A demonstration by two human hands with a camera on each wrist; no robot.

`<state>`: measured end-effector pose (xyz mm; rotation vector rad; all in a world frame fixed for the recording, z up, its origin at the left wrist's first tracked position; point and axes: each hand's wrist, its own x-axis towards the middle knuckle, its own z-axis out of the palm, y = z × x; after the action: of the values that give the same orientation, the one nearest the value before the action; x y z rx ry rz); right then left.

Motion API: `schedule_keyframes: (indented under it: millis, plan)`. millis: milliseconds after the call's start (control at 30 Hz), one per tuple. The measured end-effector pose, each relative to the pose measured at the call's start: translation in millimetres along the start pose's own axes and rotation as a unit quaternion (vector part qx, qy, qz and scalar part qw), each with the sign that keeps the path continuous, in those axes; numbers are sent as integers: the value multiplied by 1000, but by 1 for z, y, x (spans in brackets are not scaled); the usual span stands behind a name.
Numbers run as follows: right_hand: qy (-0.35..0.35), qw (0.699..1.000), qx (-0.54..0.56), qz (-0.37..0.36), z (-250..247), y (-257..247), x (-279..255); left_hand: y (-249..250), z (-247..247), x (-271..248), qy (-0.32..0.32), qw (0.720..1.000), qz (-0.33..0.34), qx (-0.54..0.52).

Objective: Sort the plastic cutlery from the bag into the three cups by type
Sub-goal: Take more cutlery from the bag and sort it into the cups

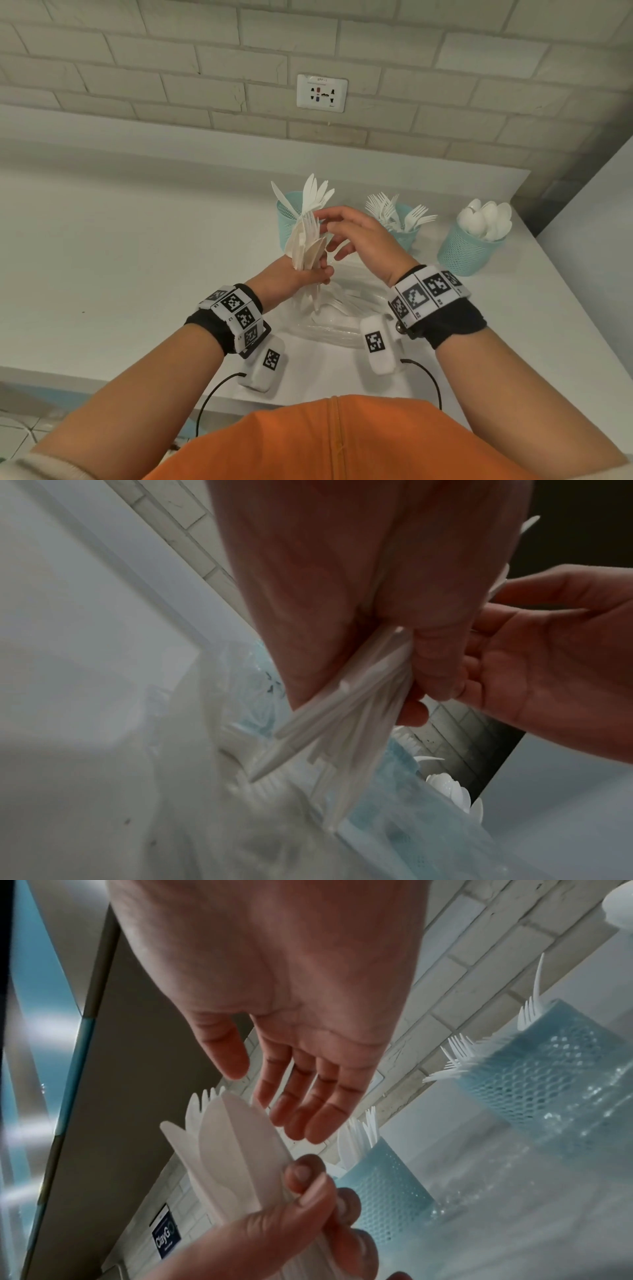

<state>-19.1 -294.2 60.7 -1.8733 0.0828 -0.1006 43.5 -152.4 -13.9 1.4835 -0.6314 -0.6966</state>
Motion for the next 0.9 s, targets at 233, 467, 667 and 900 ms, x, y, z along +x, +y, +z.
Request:
schedule_keyframes:
  millis: [233,467,667,900]
  plan:
    - [-19,1000,18,-8,-6,-8,13,5,-2,6,-34,999,-1,-13]
    - [100,994,25,-40,-12,-7,25,17,-4,8,-30,997,5,-70]
    - [159,986,28,-51,-7,-1,37,26,-7,10,48,997,19,-53]
    - [127,988,-87,-14,18,18,44,37,-20,15,79,995,20,-59]
